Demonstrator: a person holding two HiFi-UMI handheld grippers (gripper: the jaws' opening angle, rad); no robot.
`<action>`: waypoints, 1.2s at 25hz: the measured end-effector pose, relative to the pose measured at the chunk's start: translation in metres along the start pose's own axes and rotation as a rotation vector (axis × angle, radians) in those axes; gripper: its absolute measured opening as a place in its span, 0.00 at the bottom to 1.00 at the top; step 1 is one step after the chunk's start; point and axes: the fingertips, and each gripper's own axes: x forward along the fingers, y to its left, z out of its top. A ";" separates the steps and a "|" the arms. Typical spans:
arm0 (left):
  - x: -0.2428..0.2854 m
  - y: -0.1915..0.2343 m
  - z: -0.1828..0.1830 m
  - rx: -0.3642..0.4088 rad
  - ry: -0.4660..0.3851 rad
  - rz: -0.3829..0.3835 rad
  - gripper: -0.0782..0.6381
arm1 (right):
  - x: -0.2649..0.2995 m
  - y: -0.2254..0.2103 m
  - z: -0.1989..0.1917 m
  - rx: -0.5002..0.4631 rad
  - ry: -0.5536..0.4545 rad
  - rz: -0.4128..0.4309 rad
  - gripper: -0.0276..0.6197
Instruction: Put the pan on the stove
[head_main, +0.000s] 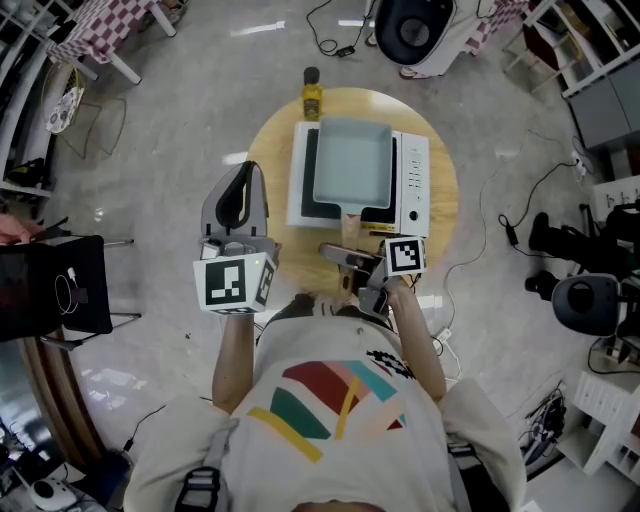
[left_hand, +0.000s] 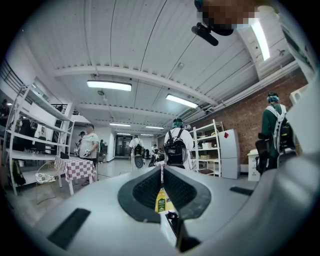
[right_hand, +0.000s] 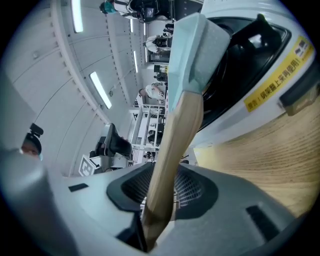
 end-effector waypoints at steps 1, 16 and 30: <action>0.000 0.000 0.000 -0.001 0.003 0.002 0.13 | -0.002 -0.001 0.002 0.011 -0.010 -0.005 0.19; 0.006 -0.012 -0.005 -0.012 0.001 -0.041 0.13 | -0.053 -0.010 0.018 0.027 -0.162 -0.039 0.21; 0.025 -0.043 -0.005 -0.015 0.002 -0.124 0.13 | -0.089 -0.015 0.021 0.001 -0.256 -0.140 0.13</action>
